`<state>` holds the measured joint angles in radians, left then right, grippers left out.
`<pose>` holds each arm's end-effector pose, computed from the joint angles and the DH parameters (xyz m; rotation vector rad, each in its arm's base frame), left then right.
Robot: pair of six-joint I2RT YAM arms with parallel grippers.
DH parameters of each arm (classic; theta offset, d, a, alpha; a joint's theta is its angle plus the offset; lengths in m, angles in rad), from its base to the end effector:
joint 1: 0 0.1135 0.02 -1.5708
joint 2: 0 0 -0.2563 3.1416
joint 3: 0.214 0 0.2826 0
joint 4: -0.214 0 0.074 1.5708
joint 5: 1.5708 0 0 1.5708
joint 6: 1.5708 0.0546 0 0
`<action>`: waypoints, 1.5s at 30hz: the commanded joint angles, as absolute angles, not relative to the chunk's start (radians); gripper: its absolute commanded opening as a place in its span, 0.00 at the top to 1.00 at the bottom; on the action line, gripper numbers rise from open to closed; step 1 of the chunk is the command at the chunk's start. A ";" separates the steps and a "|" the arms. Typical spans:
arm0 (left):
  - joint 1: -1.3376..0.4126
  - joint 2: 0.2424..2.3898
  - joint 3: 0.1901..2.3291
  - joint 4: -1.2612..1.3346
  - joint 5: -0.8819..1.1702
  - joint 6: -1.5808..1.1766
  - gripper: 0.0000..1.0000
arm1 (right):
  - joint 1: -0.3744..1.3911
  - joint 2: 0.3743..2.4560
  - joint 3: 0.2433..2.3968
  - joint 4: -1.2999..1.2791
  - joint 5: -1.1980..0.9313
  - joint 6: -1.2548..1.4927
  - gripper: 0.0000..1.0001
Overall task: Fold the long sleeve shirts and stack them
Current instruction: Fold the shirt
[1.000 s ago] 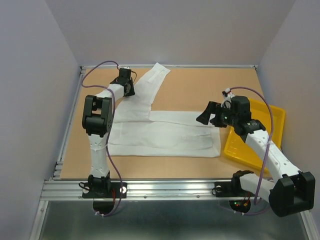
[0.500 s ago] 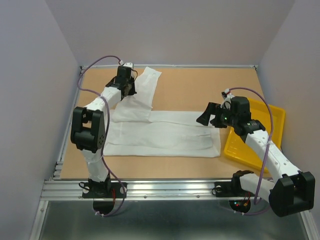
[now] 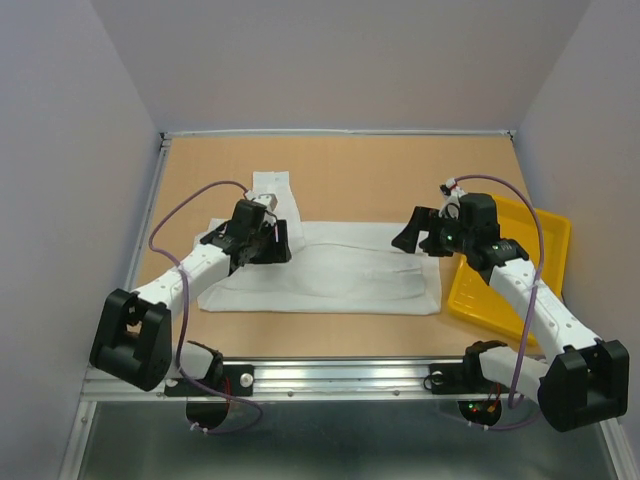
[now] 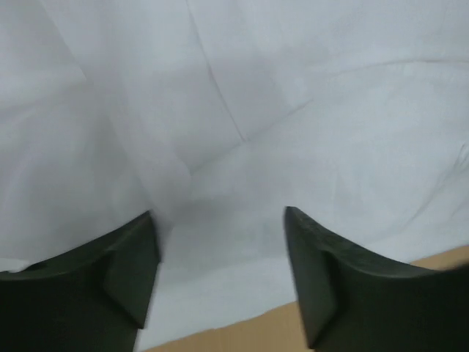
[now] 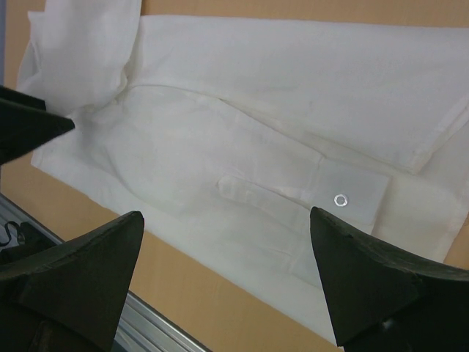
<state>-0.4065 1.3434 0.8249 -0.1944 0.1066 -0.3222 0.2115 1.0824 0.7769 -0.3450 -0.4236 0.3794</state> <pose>0.2998 -0.1354 0.1946 0.1549 2.3246 -0.4957 0.2687 0.0806 0.2391 -0.0504 2.2698 0.7902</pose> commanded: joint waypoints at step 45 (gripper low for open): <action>-0.152 2.195 1.623 -0.193 -0.140 -0.354 0.82 | 0.225 1.078 0.773 -0.354 -0.471 0.345 0.00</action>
<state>-0.1436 2.1910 1.6184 -0.1608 -0.1616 -0.3740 0.2176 1.0946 0.7769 -0.3603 -0.4534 0.3542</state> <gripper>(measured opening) 0.224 0.998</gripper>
